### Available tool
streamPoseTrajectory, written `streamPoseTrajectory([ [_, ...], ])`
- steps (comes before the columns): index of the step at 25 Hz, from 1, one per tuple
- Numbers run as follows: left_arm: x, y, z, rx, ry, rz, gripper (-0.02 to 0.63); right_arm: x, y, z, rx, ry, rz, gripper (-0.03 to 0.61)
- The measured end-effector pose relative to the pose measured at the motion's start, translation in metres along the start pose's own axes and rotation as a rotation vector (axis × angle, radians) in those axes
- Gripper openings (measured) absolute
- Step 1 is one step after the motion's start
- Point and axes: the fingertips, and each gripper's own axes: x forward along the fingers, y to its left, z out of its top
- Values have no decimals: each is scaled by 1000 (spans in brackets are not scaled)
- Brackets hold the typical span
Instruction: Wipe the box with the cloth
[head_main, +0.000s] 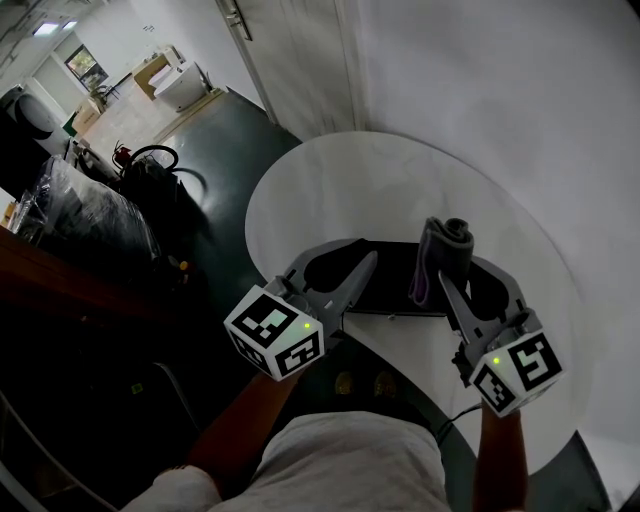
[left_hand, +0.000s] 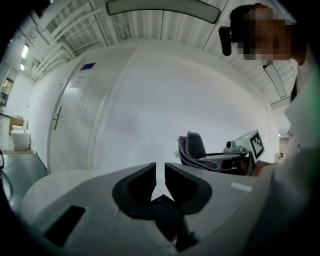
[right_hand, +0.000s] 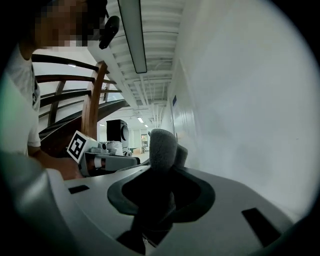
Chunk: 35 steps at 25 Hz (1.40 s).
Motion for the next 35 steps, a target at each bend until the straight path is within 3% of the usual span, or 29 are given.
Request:
streamPoseTrajectory([
  [16, -4, -24, 29, 94, -150, -31, 21, -6, 23, 29, -99, -161, 48, 103],
  [35, -18, -37, 29, 125, -180, -26, 15, -13, 38, 27, -132, -218, 40, 103],
])
